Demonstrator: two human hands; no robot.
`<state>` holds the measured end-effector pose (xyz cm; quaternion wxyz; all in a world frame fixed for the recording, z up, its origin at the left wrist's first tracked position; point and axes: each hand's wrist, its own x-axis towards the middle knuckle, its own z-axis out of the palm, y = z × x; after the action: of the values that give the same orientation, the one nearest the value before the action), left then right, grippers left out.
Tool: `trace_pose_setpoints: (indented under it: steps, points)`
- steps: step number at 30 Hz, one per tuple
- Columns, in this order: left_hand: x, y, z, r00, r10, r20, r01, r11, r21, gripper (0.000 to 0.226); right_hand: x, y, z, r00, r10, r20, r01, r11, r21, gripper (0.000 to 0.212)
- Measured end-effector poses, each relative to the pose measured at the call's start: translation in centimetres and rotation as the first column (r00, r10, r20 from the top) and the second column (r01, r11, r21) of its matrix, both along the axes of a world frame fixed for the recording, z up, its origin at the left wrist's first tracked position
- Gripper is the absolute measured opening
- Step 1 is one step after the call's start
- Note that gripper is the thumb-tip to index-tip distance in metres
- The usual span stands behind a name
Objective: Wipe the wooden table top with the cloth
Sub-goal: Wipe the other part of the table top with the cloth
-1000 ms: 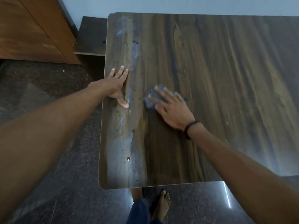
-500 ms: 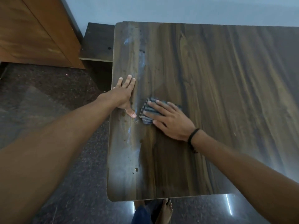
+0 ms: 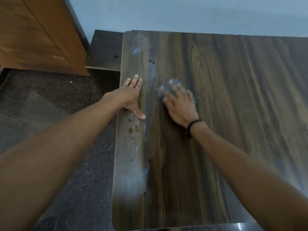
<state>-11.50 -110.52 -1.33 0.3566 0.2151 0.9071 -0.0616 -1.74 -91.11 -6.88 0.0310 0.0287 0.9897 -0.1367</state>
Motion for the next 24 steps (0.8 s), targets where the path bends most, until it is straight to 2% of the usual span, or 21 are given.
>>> trace_pose_setpoints:
  steps: [2,3,4,7,8,11,12,13,16,17,20,21,22,24]
  points:
    - [-2.0,0.4,0.1,0.999,0.02,-0.028,-0.02,1.0,0.005,0.158,2.7,-0.1,-1.2,0.977,0.211,-0.009,-0.211,0.977,0.022,0.05]
    - [-2.8,0.4,0.1,0.999,0.023,-0.033,-0.023,1.0,-0.003,0.158,2.5,0.9,-1.1,0.967,0.254,-0.017,-0.254,0.967,0.017,0.049]
    - [-3.6,0.4,0.1,0.999,0.025,-0.032,-0.025,1.0,-0.014,0.158,1.0,2.0,-0.8,0.972,0.235,-0.018,-0.235,0.972,0.023,0.049]
    - [-4.6,-0.1,-0.4,0.999,0.043,0.018,-0.043,0.999,-0.021,0.161,-4.0,2.4,0.2,0.999,-0.046,0.024,0.047,0.999,-0.022,0.047]
    - [-4.8,-0.1,-0.7,0.999,0.041,0.023,-0.041,0.999,-0.018,0.163,-3.9,1.7,-0.1,0.999,-0.049,0.014,0.049,0.999,-0.019,0.048]
    - [-4.7,0.2,-1.3,1.0,0.004,-0.014,-0.005,0.999,-0.041,0.164,-0.6,1.5,-1.5,0.967,0.251,-0.03,-0.249,0.967,0.052,0.049]
    - [-4.7,0.4,-1.2,1.0,0.003,-0.019,-0.004,0.999,-0.051,0.163,-1.2,2.6,-1.1,0.958,0.285,-0.03,-0.283,0.957,0.055,0.048]
    - [-4.7,0.7,-1.1,1.0,0.007,-0.016,-0.008,0.998,-0.06,0.162,-3.0,3.7,-0.8,0.969,0.245,-0.03,-0.243,0.968,0.056,0.048]
    - [-4.5,1.7,-0.5,1.0,0.004,-0.002,-0.004,0.991,-0.133,0.16,-7.6,3.3,0.6,0.995,-0.085,0.046,0.087,0.996,-0.029,0.048]
    - [-4.3,2.0,-0.4,1.0,0.0,0.0,0.0,0.987,-0.158,0.159,-7.2,2.2,0.3,0.997,-0.076,0.017,0.076,0.997,-0.027,0.048]
    - [-4.1,2.3,0.0,1.0,-0.002,0.011,0.004,0.985,-0.173,0.157,-3.5,1.9,-1.3,0.964,0.26,-0.056,-0.258,0.965,0.045,0.049]
    - [-4.1,2.2,0.1,1.0,0.001,0.017,0.001,0.987,-0.162,0.157,-4.3,3.0,-1.1,0.952,0.298,-0.065,-0.295,0.954,0.06,0.048]
    - [-4.3,2.2,0.2,1.0,0.002,0.018,0.001,0.988,-0.156,0.157,-6.3,4.2,-0.9,0.965,0.255,-0.059,-0.251,0.965,0.071,0.048]
    - [-4.4,2.4,0.1,1.0,0.003,0.031,0.003,0.985,-0.171,0.158,-10.0,4.5,0.2,1.0,0.013,0.017,-0.013,1.0,0.006,0.048]
